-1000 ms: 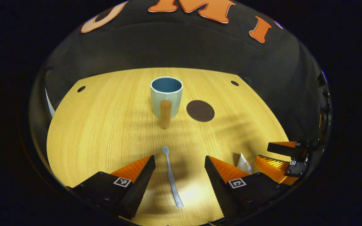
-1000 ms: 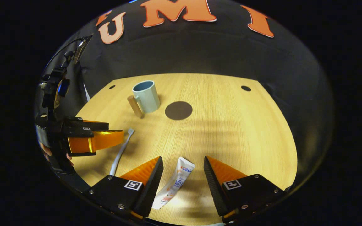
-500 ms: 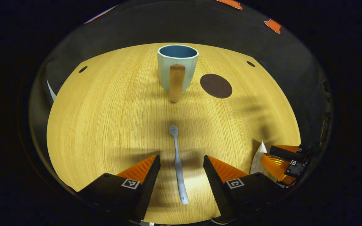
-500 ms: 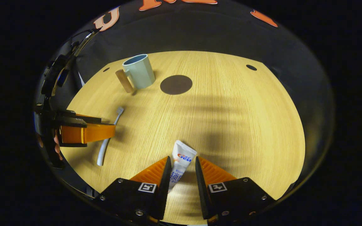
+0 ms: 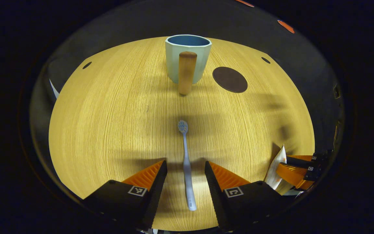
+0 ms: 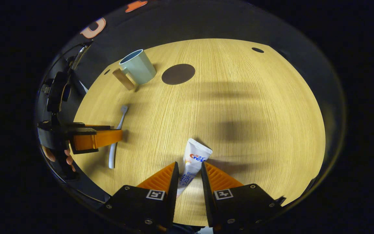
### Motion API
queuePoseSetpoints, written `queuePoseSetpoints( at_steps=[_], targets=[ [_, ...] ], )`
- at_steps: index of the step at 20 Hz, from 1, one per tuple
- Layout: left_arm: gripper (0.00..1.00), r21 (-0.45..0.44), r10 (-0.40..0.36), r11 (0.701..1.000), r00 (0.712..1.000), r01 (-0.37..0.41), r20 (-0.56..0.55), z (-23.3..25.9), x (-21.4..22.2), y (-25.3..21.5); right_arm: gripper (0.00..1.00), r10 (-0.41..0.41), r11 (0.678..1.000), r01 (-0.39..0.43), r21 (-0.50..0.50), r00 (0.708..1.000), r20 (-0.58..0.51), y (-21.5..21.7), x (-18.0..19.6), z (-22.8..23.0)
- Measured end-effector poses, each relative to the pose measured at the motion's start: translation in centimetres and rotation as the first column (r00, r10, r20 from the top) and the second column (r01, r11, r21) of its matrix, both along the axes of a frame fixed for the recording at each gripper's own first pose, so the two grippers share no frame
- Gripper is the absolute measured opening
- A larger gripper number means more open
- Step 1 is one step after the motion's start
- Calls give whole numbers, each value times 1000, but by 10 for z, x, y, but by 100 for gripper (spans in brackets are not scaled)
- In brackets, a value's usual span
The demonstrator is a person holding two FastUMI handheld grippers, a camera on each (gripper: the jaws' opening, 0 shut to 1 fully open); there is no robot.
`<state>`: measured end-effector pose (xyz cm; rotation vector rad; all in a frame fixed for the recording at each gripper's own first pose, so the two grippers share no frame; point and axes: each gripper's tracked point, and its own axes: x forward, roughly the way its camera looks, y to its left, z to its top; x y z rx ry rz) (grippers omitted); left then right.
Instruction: Put the toothbrush and toothpaste on the desktop into the cup, then pick up the cup and place it on the coaster on the desktop.
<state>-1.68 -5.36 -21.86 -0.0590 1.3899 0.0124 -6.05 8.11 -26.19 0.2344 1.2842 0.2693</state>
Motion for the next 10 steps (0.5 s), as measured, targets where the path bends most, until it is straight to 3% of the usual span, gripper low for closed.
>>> queuePoseSetpoints(
  at_steps=[4,5,8,9,10],
  targets=[
    [67,8,-4,1000,1000,5,-22,-1,3,-4,40,-4,1000,4,1,1000,-14,0,-1,1],
    [72,14,0,1000,1000,0,-23,-1,7,-3,40,-10,1000,10,2,1000,-11,-2,1,2],
    [52,29,5,1000,1000,-4,-27,1,7,-26,33,-4,999,4,42,1000,-6,5,2,6],
    [53,39,5,999,1000,-4,-29,2,6,-32,29,5,998,-5,55,1000,-6,7,2,7],
    [46,51,18,999,999,-16,-38,-1,8,-36,27,13,998,-13,58,1000,-1,7,3,8]
  ],
)
